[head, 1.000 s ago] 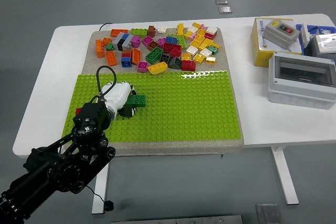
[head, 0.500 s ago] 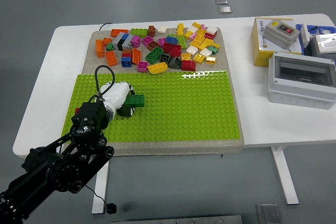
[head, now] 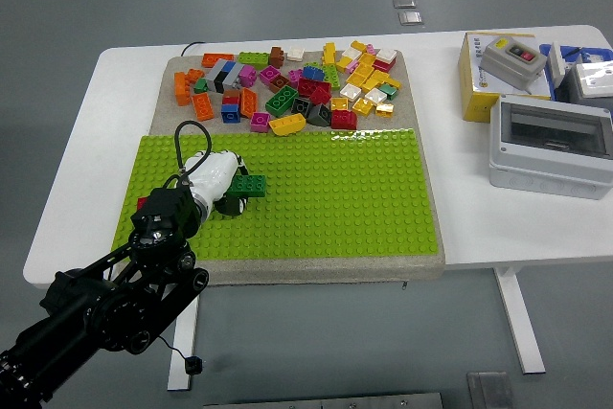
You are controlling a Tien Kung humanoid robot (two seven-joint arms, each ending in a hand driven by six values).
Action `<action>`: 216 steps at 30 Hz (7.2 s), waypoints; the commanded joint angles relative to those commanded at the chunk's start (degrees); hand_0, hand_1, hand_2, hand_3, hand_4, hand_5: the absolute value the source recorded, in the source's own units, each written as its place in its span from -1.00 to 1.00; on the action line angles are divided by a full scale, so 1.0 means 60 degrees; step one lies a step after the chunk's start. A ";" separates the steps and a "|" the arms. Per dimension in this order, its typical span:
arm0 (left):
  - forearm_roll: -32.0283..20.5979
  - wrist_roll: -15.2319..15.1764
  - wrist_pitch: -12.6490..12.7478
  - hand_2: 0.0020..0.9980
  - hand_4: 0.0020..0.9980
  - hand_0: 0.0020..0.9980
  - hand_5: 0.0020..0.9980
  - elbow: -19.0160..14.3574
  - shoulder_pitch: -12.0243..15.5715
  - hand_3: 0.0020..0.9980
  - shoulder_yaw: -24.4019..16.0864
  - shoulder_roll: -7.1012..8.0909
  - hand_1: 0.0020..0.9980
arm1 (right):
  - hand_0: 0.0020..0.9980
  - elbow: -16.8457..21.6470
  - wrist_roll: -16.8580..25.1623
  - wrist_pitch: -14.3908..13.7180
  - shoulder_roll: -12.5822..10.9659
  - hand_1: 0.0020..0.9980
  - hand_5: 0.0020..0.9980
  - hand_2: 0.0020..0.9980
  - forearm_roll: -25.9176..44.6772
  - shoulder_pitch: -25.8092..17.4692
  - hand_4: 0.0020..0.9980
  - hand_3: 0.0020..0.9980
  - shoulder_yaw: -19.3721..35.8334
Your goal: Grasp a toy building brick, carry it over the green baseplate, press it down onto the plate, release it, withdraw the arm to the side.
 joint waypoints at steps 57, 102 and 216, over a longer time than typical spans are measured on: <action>-0.0371 0.0465 -0.0456 0.88 0.23 0.99 -0.56 -0.1596 0.0763 0.39 -0.0141 0.0578 0.87 | 0.31 0.0000 0.0034 -0.0010 -0.0010 0.06 0.47 0.09 -0.0068 -0.0023 -0.18 0.28 0.0158; -0.0595 -0.0024 0.0333 0.85 0.23 0.97 -0.50 -0.3167 0.0975 0.36 -0.0713 0.1172 0.85 | 0.30 0.0000 0.0061 -0.0057 0.0021 0.05 0.47 0.08 -0.0056 -0.0036 -0.18 0.28 0.0148; 0.0054 -0.3099 0.0759 0.90 0.42 1.00 -0.44 -0.2200 0.3606 0.51 -0.3275 0.2469 0.89 | 0.37 0.0000 -0.2224 0.2116 0.0562 0.25 0.93 0.31 -0.1543 -0.0682 -0.49 0.45 0.1516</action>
